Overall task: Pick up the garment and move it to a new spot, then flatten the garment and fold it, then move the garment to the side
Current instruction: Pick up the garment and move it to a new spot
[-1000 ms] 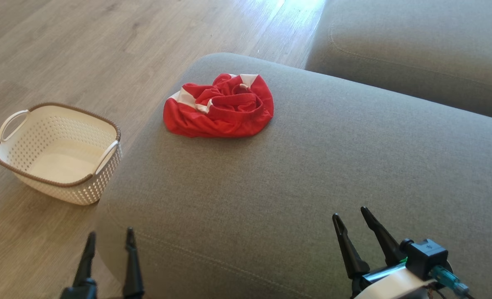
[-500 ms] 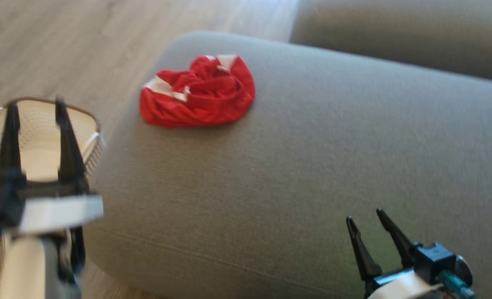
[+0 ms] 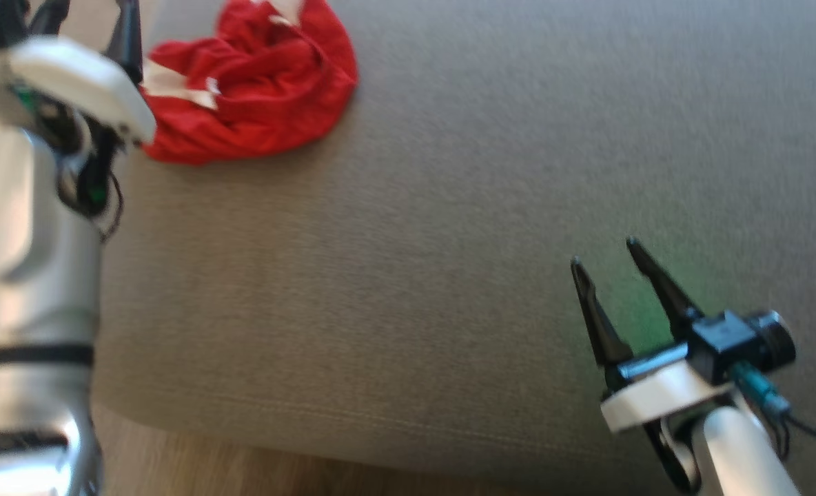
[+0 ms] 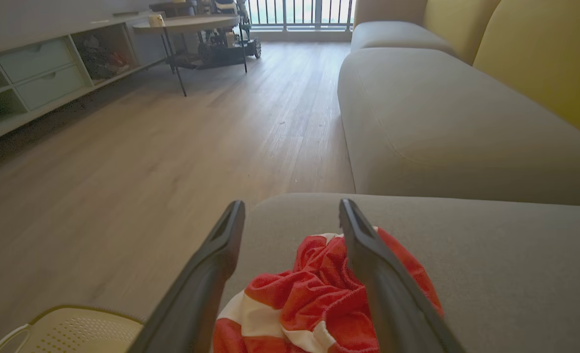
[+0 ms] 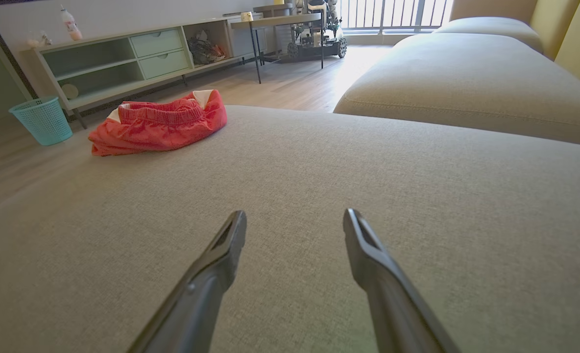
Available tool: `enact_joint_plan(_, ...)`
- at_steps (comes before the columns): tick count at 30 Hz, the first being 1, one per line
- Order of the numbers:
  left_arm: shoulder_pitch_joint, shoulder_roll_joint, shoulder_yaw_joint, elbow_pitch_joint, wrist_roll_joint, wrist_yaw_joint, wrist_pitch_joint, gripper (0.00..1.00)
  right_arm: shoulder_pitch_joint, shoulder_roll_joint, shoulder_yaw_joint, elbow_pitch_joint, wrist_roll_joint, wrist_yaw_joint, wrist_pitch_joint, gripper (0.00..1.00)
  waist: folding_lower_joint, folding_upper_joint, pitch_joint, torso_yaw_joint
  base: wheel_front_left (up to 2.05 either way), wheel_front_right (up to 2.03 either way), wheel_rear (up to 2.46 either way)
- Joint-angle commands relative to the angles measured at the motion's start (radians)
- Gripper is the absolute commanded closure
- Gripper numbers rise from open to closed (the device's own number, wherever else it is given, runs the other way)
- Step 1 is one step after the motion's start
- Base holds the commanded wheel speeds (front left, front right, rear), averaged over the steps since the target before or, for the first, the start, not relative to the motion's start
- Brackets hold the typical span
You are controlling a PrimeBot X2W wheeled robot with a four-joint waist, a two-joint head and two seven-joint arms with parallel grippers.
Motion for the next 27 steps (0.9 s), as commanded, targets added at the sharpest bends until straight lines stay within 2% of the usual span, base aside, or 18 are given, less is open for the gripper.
enact_joint_plan(1,-0.080,0.063,0.012,0.043,-0.023,-0.007,0.050,0.00,-0.040,-0.011,0.032,-0.042,-0.008,0.000,-0.010,0.00,0.0000,0.0000,0.098,-0.082,0.00,0.00,0.00)
enact_joint_plan(3,-0.115,0.074,0.000,0.085,-0.035,-0.010,0.081,0.00,-0.054,-0.013,0.037,-0.047,-0.009,0.000,-0.010,0.00,0.0000,0.0000,0.115,-0.099,0.00,0.00,0.00)
enact_joint_plan(4,-0.171,0.088,-0.038,0.161,-0.063,-0.013,0.149,0.00,-0.073,-0.016,0.040,-0.055,-0.009,0.000,-0.010,0.00,0.0000,0.0000,0.140,-0.126,0.00,0.00,0.00)
enact_joint_plan(5,-0.171,0.088,-0.038,0.161,-0.063,-0.013,0.149,0.00,-0.073,-0.016,0.040,-0.055,-0.009,0.000,-0.010,0.00,0.0000,0.0000,0.140,-0.126,0.00,0.00,0.00)
enact_joint_plan(7,-0.208,0.104,-0.100,0.210,-0.105,-0.014,0.222,0.00,-0.084,-0.017,0.039,-0.062,-0.009,0.000,-0.010,0.00,0.0000,0.0000,0.159,-0.151,0.00,0.00,0.00)
enact_joint_plan(15,-0.279,0.211,-0.288,0.299,-0.245,-0.014,0.448,0.00,-0.123,-0.008,0.041,-0.098,0.001,0.000,-0.010,0.00,0.0000,0.0000,0.235,-0.232,0.00,0.00,0.00)
enact_joint_plan(22,-0.283,0.252,-0.397,0.325,-0.323,-0.014,0.570,0.00,-0.146,0.009,0.039,-0.120,0.016,0.000,-0.010,0.00,0.0000,0.0000,0.269,-0.257,0.00,0.00,0.00)
enact_joint_plan(25,-0.286,0.267,-0.412,0.320,-0.347,-0.014,0.545,0.00,-0.150,0.014,0.036,-0.122,0.021,0.000,-0.010,0.00,0.0000,0.0000,0.272,-0.263,0.00,0.00,0.00)
enact_joint_plan(26,-0.287,0.272,-0.420,0.316,-0.351,-0.014,0.526,0.60,-0.151,0.015,0.036,-0.122,0.023,0.000,-0.010,0.00,0.0000,0.0000,0.272,-0.263,0.00,0.00,0.00)
enact_joint_plan(27,-0.290,0.278,-0.421,0.314,-0.356,-0.014,0.499,0.97,-0.151,0.016,0.035,-0.121,0.025,0.000,-0.010,0.00,0.0000,0.0000,0.271,-0.263,0.00,0.00,0.00)
